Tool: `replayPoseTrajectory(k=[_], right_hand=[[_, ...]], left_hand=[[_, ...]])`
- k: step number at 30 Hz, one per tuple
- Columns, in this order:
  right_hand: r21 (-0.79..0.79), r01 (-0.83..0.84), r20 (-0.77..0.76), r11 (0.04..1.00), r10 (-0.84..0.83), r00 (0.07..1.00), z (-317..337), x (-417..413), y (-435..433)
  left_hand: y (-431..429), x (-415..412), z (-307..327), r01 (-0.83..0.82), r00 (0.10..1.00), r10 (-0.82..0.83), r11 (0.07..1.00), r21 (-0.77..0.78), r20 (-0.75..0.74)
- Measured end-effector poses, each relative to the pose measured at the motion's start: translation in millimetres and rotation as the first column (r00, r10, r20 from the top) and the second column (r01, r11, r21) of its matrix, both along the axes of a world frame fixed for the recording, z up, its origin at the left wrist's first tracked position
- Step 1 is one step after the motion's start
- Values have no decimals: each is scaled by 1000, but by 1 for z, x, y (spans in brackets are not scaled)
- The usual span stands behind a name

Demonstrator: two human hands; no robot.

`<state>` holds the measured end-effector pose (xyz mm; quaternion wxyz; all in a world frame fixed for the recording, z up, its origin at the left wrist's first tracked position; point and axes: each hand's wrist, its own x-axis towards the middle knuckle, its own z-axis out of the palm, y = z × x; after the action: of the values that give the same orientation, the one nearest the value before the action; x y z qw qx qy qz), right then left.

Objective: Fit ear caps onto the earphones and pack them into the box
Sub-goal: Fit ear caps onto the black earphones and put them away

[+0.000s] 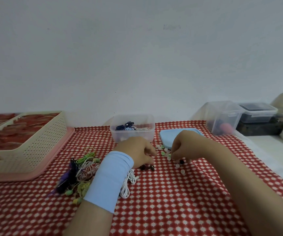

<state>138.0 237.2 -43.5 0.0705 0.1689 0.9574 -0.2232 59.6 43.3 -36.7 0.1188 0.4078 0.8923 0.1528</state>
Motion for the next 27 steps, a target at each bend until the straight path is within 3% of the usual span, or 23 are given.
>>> replayPoseTrajectory(k=[6, 11, 14, 18, 27], right_hand=[[-90, 2, -162, 996, -17, 987, 8, 2, -1], [-255, -55, -286, 966, -21, 958, 10, 3, -9], [-460, -50, -315, 886, -110, 943, 12, 5, -16], [-589, -87, -315, 804, -129, 940, 14, 8, -24], [-838, -87, -260, 538, -254, 932, 11, 4, -27]], left_hand=[[6, 1, -8, 58, 998, -56, 995, -81, 32], [-1, -5, -7, -35, 992, 12, 984, 177, 129], [-6, -10, -7, -125, 973, 48, 932, 341, 226], [-8, -11, -8, -279, 909, 58, 820, 499, 414], [-7, -12, -11, -370, 845, -17, 705, 605, 535]])
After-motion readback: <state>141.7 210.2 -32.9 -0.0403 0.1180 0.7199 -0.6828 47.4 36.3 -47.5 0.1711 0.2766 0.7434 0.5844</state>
